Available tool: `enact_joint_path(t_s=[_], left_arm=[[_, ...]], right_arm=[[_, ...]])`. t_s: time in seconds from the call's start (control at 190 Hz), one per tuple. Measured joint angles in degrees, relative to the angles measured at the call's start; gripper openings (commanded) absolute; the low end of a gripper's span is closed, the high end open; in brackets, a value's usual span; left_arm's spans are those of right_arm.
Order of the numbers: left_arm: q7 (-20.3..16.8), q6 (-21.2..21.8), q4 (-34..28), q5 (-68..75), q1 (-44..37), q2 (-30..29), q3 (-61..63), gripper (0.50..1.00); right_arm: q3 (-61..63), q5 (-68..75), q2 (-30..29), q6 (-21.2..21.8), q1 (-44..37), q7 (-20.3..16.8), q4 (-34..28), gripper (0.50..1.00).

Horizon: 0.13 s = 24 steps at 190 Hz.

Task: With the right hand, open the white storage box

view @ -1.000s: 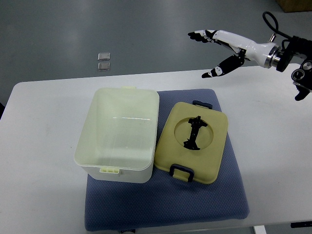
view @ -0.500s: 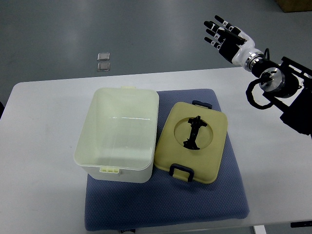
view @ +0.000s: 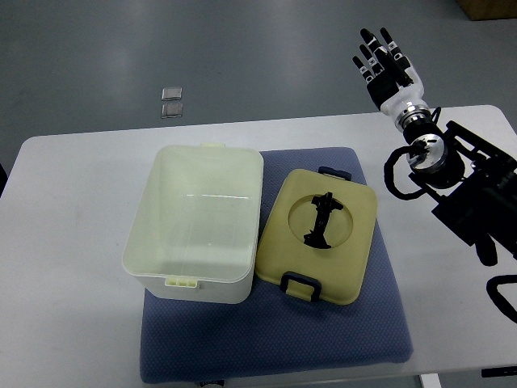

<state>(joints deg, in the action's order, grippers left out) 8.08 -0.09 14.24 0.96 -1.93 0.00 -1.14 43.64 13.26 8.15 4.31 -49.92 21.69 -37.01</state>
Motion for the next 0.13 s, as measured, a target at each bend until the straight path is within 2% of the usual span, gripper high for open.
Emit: enact_joint_path(t_s=[0.126], left_arm=[[0.0, 0.0, 0.07, 0.0, -0.01, 0.0, 0.09, 1.0]], right_arm=[[-0.11, -0.41, -0.44, 0.47, 0.82, 0.09, 0.0, 0.93]])
